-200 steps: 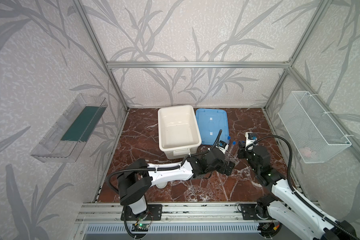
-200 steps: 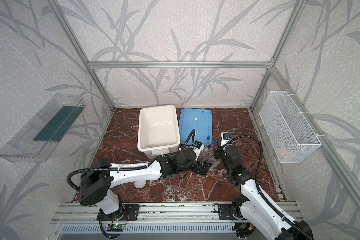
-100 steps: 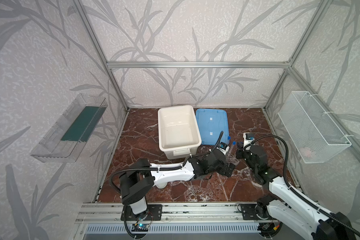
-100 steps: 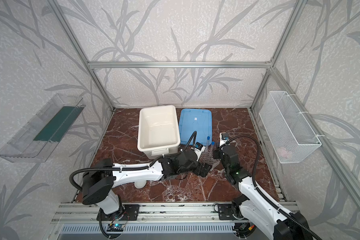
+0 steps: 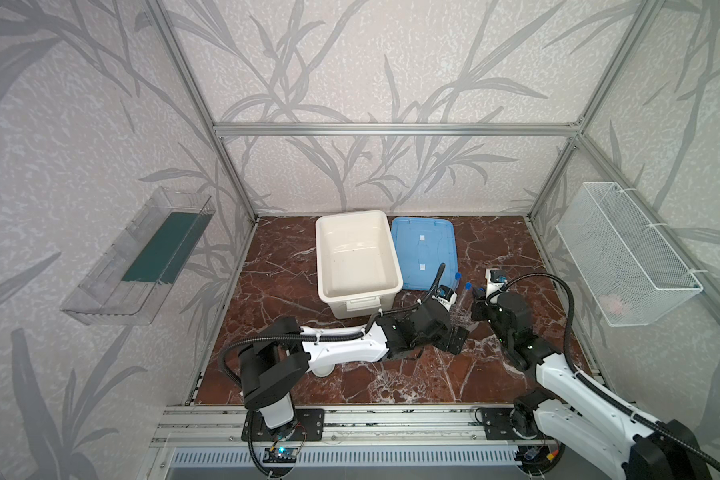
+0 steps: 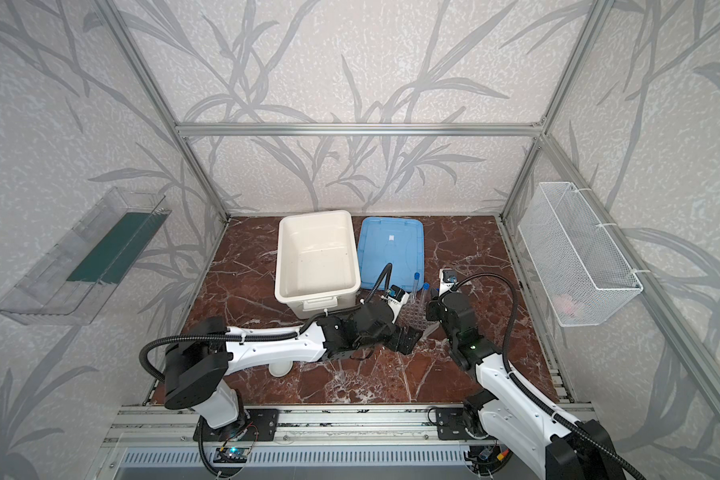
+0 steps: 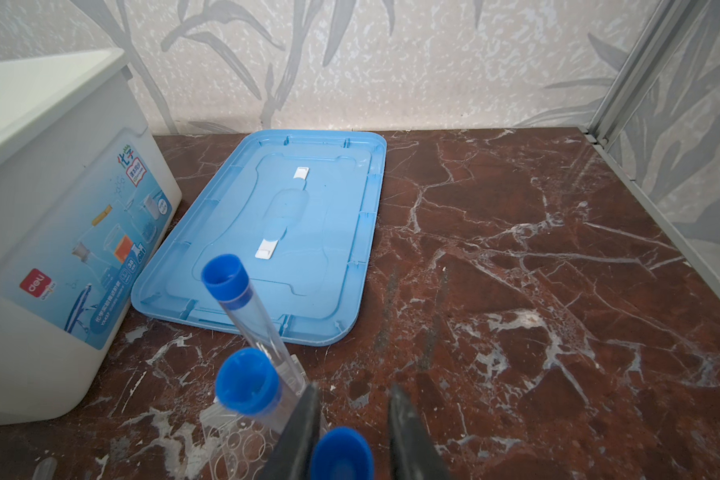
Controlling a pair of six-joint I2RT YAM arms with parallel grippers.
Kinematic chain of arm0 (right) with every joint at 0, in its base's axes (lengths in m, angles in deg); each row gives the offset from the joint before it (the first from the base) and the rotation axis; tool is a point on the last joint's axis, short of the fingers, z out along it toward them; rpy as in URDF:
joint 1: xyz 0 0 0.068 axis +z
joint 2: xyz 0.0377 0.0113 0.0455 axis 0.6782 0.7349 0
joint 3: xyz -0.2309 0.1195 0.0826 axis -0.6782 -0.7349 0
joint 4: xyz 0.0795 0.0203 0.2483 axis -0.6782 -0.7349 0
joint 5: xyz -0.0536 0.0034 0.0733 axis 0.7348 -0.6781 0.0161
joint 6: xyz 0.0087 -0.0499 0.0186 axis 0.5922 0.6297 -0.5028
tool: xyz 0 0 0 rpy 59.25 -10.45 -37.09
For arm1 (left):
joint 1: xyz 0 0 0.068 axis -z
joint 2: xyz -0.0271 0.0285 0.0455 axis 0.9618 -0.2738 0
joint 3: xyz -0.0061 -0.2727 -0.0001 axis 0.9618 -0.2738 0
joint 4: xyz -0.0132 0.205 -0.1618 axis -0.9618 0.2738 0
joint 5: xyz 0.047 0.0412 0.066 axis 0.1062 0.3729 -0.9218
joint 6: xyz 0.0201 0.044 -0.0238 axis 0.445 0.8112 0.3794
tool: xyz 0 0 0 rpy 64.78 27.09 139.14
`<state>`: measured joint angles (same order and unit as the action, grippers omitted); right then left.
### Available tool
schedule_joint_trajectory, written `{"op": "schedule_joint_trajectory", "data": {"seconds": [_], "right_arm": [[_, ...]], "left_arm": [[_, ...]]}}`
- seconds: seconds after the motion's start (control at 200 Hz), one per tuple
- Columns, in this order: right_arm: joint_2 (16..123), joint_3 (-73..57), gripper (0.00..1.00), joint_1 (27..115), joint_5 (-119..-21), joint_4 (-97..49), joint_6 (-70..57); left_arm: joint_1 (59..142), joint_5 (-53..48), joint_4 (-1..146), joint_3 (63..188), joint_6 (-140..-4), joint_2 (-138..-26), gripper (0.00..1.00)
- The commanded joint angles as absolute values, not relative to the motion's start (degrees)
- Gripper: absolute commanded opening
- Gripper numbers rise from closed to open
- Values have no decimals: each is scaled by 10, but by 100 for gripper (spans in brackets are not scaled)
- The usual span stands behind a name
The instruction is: Organize the chemistry lab equipment
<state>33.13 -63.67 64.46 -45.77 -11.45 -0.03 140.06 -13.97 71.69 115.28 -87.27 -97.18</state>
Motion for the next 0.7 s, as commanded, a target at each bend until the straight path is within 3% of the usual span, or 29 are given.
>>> {"op": "schedule_joint_trajectory", "data": {"seconds": [0.0,0.24,0.305,0.37,0.41,0.575,0.695], "right_arm": [[318,-633,33,644,-443,-119,-8],[254,-630,45,644,-429,-162,-27],[226,-632,60,644,-425,-171,-33],[199,-625,84,643,-425,-194,-43],[191,-610,91,642,-429,-221,-48],[187,-526,100,640,-455,-335,-65],[205,-454,99,640,-465,-411,-90]], "left_arm": [[1404,-153,710,1146,-880,-964,99],[1405,-157,705,1139,-880,-955,99],[1405,-155,702,1139,-878,-952,99],[1405,-149,696,1140,-874,-946,99],[1405,-142,693,1142,-870,-944,99],[1405,-120,702,1156,-854,-912,99],[1402,-117,737,1181,-838,-879,99]]}}
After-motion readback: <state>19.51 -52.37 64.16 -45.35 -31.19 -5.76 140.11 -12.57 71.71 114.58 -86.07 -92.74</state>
